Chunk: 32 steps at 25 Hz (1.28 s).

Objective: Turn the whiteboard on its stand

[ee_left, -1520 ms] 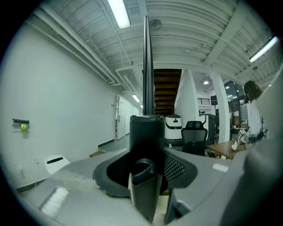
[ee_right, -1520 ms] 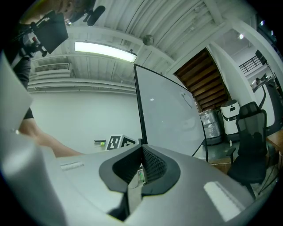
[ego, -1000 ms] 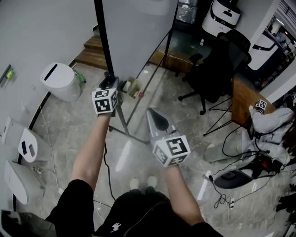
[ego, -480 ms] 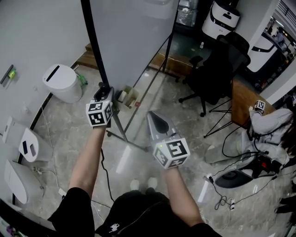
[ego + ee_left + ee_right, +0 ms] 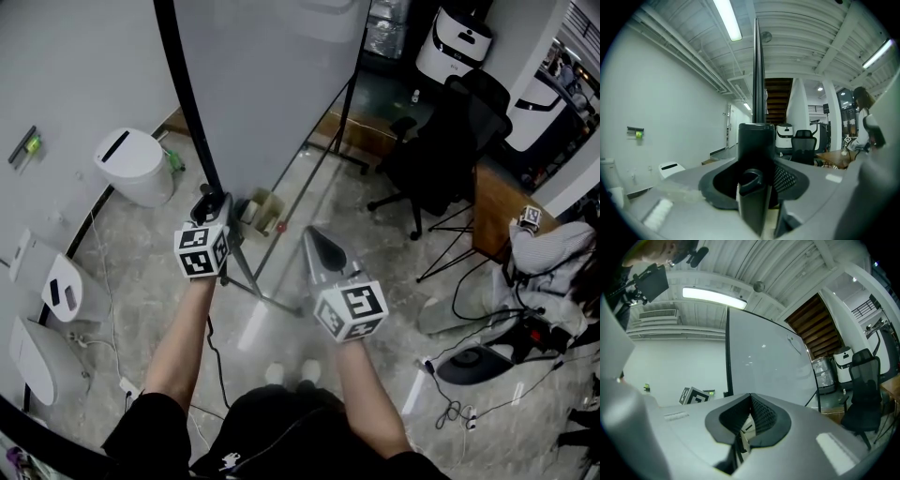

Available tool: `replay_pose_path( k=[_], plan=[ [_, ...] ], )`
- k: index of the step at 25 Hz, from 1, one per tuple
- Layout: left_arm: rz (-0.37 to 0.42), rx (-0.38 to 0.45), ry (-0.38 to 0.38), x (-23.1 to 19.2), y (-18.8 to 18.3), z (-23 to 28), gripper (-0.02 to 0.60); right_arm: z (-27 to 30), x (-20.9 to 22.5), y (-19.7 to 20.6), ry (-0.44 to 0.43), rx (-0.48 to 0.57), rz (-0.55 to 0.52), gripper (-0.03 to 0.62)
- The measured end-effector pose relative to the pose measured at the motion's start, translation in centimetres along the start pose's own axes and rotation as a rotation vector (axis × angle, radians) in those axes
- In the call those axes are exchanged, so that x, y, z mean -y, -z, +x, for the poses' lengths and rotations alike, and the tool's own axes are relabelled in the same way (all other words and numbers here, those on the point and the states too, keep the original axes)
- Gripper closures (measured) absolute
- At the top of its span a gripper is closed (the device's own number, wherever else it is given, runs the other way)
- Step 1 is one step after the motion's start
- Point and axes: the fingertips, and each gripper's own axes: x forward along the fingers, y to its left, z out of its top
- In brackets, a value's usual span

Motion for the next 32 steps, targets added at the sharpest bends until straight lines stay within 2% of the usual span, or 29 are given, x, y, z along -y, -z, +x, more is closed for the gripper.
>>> replay_pose_path(
  k=[5,16,19,24,28,32],
  plan=[
    [0.009,0.004,0.004,0.2,0.4,-1.9,0.394,-0.8,-0.5,-0.1,-0.009,0.007,-0.005,0.585],
    [0.047,0.008,0.011,0.1,0.5,-2.2,0.383,-2.5,-1.1,-0.2,-0.019,0.008,-0.020,0.585],
    [0.039,0.012,0.016,0.5,0.5,-2.8,0.330,-3.0,-1.1,-0.5,-0.027,0.013,-0.028,0.585],
    [0.040,0.026,-0.024,0.2,0.4,-4.4,0.324,-4.1,-1.5,-1.3,-0.046,0.019,-0.051,0.585],
    [0.033,0.076,-0.041,0.3,-0.9,-6.1,0.328,-5.3,-1.8,-1.9,-0.058,0.034,-0.053,0.585],
    [0.036,0.155,-0.035,1.9,-3.7,-8.5,0.374,-6.9,-1.8,-2.5,-0.068,0.049,-0.067,0.585]
  ],
)
